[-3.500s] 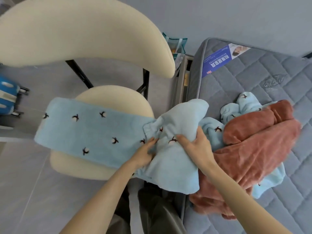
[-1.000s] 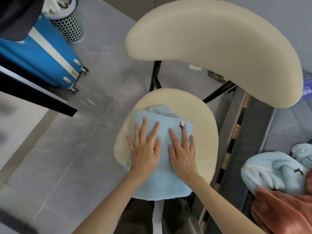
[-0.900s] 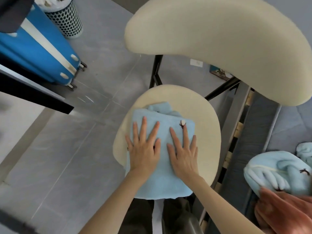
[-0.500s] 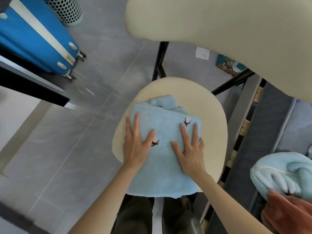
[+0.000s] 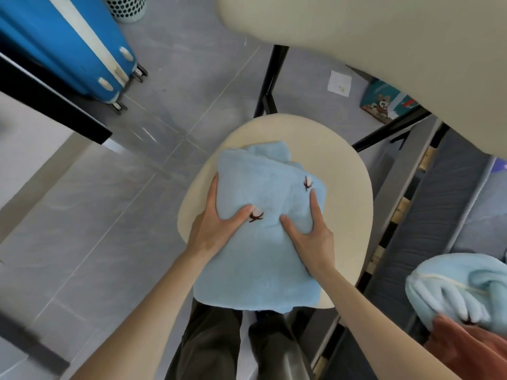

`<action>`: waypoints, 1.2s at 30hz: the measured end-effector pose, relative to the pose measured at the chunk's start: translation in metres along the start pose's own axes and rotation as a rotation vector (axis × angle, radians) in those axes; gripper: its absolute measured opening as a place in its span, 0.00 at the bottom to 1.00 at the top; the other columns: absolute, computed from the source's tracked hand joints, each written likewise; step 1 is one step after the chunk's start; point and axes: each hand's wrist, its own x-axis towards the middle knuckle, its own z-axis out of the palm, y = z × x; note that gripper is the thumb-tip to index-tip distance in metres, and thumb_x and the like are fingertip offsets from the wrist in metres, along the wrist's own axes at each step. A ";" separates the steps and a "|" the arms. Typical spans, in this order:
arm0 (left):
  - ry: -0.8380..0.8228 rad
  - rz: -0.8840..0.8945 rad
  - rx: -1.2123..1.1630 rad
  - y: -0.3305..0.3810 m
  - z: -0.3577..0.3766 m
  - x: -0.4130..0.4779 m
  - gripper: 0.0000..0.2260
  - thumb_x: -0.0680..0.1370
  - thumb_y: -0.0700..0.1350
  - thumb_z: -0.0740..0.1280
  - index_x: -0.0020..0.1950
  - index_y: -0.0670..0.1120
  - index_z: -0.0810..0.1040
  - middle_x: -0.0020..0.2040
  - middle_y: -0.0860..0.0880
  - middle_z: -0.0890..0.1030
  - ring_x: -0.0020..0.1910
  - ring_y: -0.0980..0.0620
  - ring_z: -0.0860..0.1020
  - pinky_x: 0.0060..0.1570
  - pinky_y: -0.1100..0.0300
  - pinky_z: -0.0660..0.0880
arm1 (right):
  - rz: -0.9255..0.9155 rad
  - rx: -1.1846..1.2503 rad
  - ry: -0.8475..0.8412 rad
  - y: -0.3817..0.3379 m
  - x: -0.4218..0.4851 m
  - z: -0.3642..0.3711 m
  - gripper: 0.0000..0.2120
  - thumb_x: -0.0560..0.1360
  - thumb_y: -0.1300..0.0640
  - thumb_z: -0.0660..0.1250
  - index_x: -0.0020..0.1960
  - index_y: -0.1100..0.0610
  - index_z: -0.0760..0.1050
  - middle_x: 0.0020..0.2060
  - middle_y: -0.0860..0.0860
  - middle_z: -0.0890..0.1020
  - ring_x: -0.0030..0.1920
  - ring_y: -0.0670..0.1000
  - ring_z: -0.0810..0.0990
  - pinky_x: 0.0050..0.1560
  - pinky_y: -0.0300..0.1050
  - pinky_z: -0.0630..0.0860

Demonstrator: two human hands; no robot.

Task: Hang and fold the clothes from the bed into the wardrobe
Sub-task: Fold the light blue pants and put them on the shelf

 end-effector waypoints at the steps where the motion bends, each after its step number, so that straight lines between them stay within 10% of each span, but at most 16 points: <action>1: 0.015 0.009 -0.020 0.000 -0.001 0.000 0.40 0.63 0.73 0.69 0.67 0.79 0.47 0.54 0.80 0.68 0.50 0.68 0.73 0.46 0.63 0.69 | -0.020 0.008 0.010 -0.003 0.003 -0.001 0.43 0.61 0.24 0.66 0.69 0.23 0.47 0.42 0.29 0.73 0.43 0.33 0.76 0.42 0.29 0.67; 4: 0.061 0.037 -0.101 -0.001 -0.003 -0.011 0.39 0.65 0.71 0.69 0.69 0.77 0.50 0.56 0.82 0.66 0.51 0.80 0.69 0.49 0.66 0.68 | -0.101 0.011 0.009 -0.014 0.001 -0.010 0.40 0.63 0.27 0.68 0.69 0.23 0.51 0.37 0.22 0.74 0.42 0.20 0.70 0.37 0.26 0.66; 7: 0.113 0.050 -0.176 0.001 -0.006 -0.033 0.38 0.67 0.71 0.69 0.71 0.73 0.52 0.63 0.73 0.69 0.61 0.69 0.71 0.60 0.53 0.72 | -0.200 0.021 -0.022 -0.027 -0.013 -0.023 0.39 0.65 0.30 0.69 0.70 0.25 0.53 0.40 0.14 0.69 0.42 0.19 0.70 0.33 0.20 0.68; 14: 0.280 0.086 -0.294 0.038 -0.028 -0.129 0.34 0.66 0.74 0.67 0.66 0.79 0.52 0.54 0.79 0.72 0.49 0.76 0.75 0.43 0.67 0.71 | -0.383 -0.002 -0.132 -0.065 -0.073 -0.065 0.38 0.64 0.27 0.68 0.68 0.21 0.52 0.43 0.24 0.73 0.45 0.27 0.75 0.42 0.33 0.76; 19: 0.439 0.117 -0.353 0.066 -0.063 -0.209 0.36 0.65 0.74 0.66 0.69 0.76 0.53 0.56 0.77 0.72 0.54 0.71 0.75 0.52 0.60 0.73 | -0.549 -0.013 -0.241 -0.113 -0.130 -0.086 0.38 0.63 0.27 0.69 0.68 0.22 0.54 0.44 0.26 0.75 0.45 0.26 0.75 0.37 0.26 0.75; 24: 0.625 0.109 -0.388 0.085 -0.112 -0.295 0.37 0.64 0.76 0.63 0.70 0.73 0.53 0.58 0.72 0.71 0.59 0.58 0.74 0.57 0.57 0.70 | -0.681 -0.014 -0.364 -0.174 -0.199 -0.090 0.37 0.63 0.27 0.70 0.67 0.22 0.55 0.47 0.33 0.76 0.48 0.40 0.79 0.45 0.51 0.82; 28: 0.774 0.207 -0.428 0.103 -0.165 -0.370 0.33 0.65 0.75 0.64 0.67 0.77 0.54 0.61 0.73 0.70 0.57 0.71 0.72 0.52 0.68 0.67 | -0.855 -0.011 -0.461 -0.233 -0.264 -0.082 0.39 0.63 0.27 0.69 0.69 0.25 0.55 0.51 0.31 0.74 0.56 0.47 0.77 0.49 0.56 0.81; 36: 0.982 0.339 -0.453 0.139 -0.276 -0.499 0.33 0.71 0.70 0.65 0.73 0.69 0.56 0.67 0.65 0.70 0.64 0.59 0.73 0.66 0.50 0.70 | -1.150 0.049 -0.576 -0.352 -0.393 -0.063 0.38 0.67 0.30 0.69 0.72 0.32 0.58 0.57 0.35 0.72 0.57 0.44 0.73 0.56 0.41 0.70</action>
